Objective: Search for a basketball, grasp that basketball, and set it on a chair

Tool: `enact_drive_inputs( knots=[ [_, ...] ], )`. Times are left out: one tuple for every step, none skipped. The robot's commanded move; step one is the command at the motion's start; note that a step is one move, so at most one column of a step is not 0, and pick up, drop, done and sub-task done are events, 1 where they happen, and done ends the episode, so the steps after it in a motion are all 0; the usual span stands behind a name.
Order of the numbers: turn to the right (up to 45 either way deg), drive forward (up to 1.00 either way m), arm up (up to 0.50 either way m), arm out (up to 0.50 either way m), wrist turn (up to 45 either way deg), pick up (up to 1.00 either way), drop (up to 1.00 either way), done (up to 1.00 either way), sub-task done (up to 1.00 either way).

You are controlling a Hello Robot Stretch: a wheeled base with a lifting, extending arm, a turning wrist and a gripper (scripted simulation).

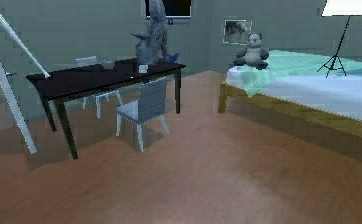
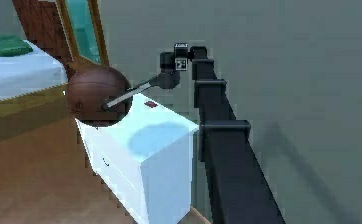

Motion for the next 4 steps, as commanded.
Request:
enact_drive_inputs(
  knots=[
    [0.0,0.0,0.0,0.0,-45.0,0.0,0.0,0.0,0.0],
    [0.0,0.0,0.0,0.0,-15.0,0.0,0.0,0.0,0.0],
    [0.0,0.0,0.0,-0.42,0.0,0.0,0.0,0.0,0.0],
    [-24.0,0.0,0.0,0.0,0.0,0.0,0.0,0.0,0.0]
  ],
)
